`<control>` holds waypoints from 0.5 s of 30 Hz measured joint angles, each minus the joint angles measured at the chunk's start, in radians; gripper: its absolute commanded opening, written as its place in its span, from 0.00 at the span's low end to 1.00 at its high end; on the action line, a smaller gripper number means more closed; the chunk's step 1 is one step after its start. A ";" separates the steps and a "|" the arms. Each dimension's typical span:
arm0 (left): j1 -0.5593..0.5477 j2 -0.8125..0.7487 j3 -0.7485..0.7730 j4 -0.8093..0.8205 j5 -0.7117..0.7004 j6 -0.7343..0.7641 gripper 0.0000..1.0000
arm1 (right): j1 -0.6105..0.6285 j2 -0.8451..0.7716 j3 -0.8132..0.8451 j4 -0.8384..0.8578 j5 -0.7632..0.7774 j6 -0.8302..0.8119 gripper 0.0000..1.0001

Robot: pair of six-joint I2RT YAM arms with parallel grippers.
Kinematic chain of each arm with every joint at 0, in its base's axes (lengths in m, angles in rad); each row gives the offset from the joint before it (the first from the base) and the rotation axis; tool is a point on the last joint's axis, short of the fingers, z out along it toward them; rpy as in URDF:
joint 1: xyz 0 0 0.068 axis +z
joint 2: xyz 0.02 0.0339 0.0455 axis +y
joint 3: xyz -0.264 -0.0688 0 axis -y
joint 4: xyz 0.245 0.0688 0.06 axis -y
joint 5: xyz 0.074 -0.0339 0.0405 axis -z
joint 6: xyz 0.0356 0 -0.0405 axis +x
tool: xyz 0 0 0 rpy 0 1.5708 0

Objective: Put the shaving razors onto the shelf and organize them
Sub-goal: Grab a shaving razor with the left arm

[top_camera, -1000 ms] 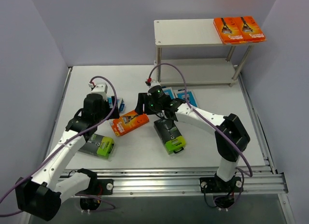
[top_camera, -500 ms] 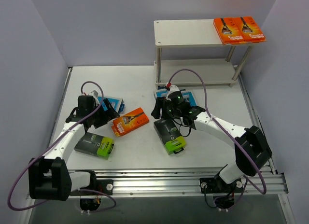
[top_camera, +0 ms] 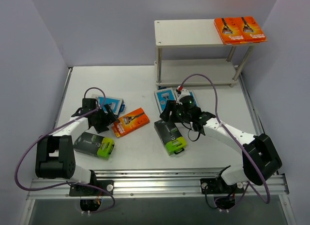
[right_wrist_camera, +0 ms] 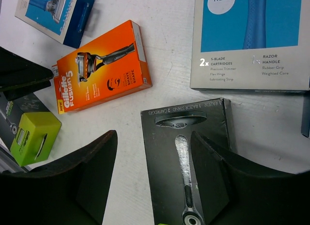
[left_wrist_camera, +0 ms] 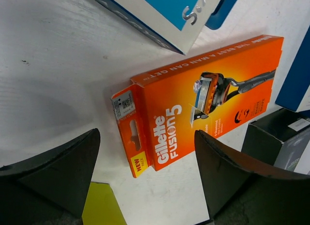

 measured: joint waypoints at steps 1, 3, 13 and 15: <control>0.002 0.012 0.000 0.006 0.001 0.000 0.85 | -0.004 -0.001 -0.003 0.001 -0.002 0.000 0.58; 0.005 0.026 0.000 0.013 0.002 0.000 0.84 | -0.008 -0.003 -0.012 0.012 -0.006 0.000 0.58; 0.005 0.058 0.000 0.054 0.007 -0.001 0.70 | -0.025 -0.043 -0.054 0.031 -0.016 0.000 0.58; 0.005 0.074 0.000 0.056 0.011 -0.001 0.66 | -0.026 -0.051 -0.059 0.035 -0.016 0.000 0.58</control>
